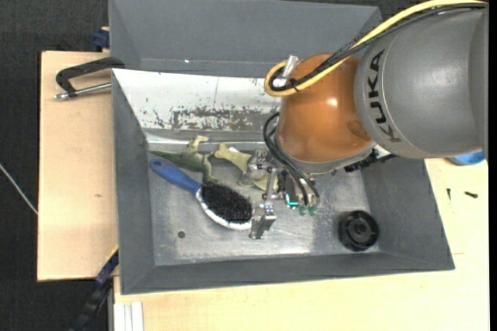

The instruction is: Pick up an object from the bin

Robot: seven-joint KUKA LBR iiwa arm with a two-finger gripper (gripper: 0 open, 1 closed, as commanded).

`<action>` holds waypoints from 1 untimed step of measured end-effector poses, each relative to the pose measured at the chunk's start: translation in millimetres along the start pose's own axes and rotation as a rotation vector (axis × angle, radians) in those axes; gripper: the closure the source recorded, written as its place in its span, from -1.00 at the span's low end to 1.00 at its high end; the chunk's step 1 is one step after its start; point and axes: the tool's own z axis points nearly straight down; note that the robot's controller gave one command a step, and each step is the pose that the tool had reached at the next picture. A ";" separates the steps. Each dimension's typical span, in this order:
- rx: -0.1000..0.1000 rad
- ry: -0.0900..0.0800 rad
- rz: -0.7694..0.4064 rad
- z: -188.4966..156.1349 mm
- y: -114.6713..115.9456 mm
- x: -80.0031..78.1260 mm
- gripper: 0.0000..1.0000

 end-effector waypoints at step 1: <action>-0.001 -0.014 0.075 64.8 57.3 -47.6 -1.00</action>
Offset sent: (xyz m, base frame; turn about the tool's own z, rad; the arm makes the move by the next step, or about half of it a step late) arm 0.0499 0.0669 -0.0824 0.0760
